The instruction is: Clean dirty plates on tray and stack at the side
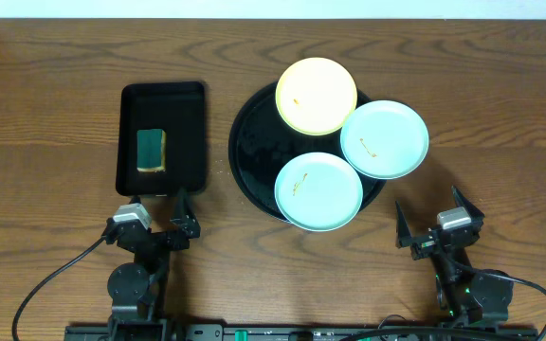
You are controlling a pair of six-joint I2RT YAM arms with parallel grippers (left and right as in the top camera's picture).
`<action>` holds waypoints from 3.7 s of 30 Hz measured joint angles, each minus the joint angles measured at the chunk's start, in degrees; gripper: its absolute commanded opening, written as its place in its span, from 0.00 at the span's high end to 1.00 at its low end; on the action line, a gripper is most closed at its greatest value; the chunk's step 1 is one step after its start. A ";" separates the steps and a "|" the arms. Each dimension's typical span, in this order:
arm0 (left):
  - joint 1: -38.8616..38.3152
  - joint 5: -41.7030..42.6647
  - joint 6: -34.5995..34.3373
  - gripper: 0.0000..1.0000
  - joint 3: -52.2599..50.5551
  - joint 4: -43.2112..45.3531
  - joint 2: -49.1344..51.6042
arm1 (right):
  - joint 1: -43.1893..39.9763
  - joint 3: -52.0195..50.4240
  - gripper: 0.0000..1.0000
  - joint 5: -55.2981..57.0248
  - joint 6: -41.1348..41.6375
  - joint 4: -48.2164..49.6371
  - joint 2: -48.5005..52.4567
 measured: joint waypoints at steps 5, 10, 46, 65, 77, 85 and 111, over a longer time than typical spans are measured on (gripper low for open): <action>0.00 0.00 0.00 0.05 0.00 0.00 0.00 | 0.00 0.00 0.01 0.00 0.00 0.00 0.00; 0.00 0.00 0.00 0.05 0.00 0.00 0.00 | 0.00 0.00 0.01 0.00 0.00 0.00 0.00; 0.00 0.00 0.00 0.05 0.00 0.00 0.00 | 0.00 0.00 0.01 0.00 0.00 0.00 0.00; 0.00 0.00 0.00 0.05 0.00 0.00 0.00 | 0.00 0.00 0.01 0.00 0.00 0.00 0.00; 0.00 0.02 0.00 0.05 0.00 0.00 0.00 | 0.00 0.00 0.01 -0.22 1.62 0.00 0.00; 0.00 -0.13 0.00 0.05 0.02 -0.04 0.11 | 0.00 17.64 0.01 -1.14 7.56 -11.93 7.91; 0.00 -0.61 0.00 0.05 0.57 -0.79 0.37 | 13.99 78.07 0.23 -4.59 23.34 -66.42 81.35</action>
